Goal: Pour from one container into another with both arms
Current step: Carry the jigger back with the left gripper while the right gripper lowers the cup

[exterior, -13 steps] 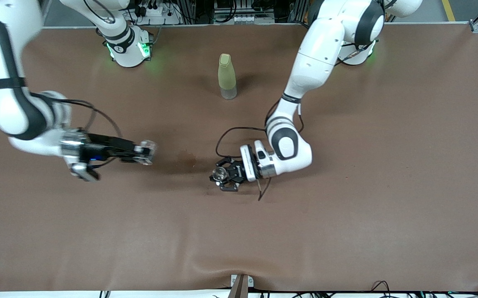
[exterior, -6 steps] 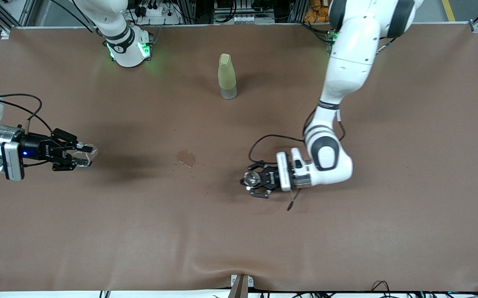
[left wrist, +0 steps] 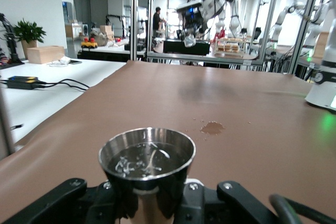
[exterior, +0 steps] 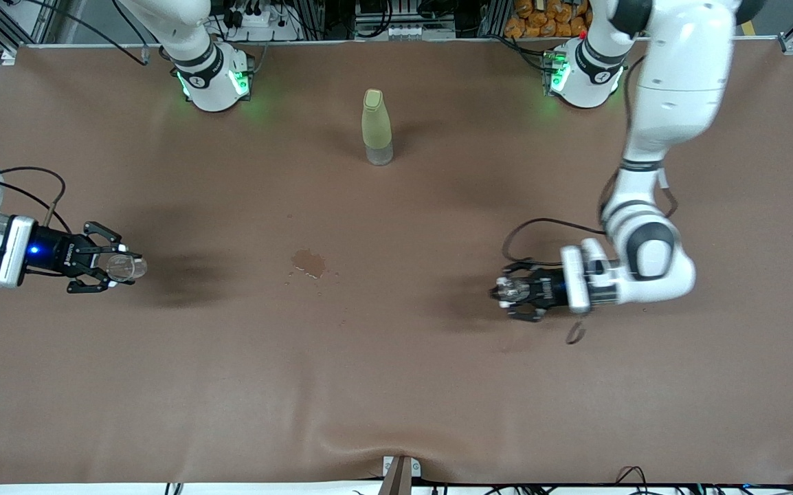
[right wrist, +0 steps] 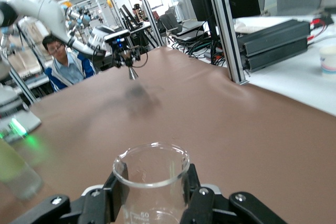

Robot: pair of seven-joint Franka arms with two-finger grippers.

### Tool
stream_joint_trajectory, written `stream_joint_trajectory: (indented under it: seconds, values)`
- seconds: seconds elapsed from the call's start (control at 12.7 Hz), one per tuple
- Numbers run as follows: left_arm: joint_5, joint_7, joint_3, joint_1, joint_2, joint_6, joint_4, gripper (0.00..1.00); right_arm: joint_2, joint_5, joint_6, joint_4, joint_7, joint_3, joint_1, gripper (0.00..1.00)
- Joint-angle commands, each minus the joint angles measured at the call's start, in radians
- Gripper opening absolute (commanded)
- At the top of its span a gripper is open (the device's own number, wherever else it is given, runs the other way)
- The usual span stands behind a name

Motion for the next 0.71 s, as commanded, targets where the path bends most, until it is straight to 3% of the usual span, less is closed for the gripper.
stream_joint_trajectory:
  seconds: [0.0, 0.24, 0.63]
  values:
    - [0.110, 0.061, -0.017, 0.132, -0.029, -0.099, -0.055, 0.00, 0.097, -0.047, -0.019, 0.082, -0.171, 0.021, -0.060, 0.14]
    - [0.199, 0.125, -0.017, 0.264, -0.026, -0.190, -0.084, 0.00, 0.243, -0.047, -0.050, 0.149, -0.319, 0.021, -0.101, 0.14]
    - [0.282, 0.284, -0.015, 0.383, -0.021, -0.222, -0.162, 0.00, 0.367, -0.090, -0.094, 0.195, -0.398, 0.021, -0.111, 0.15]
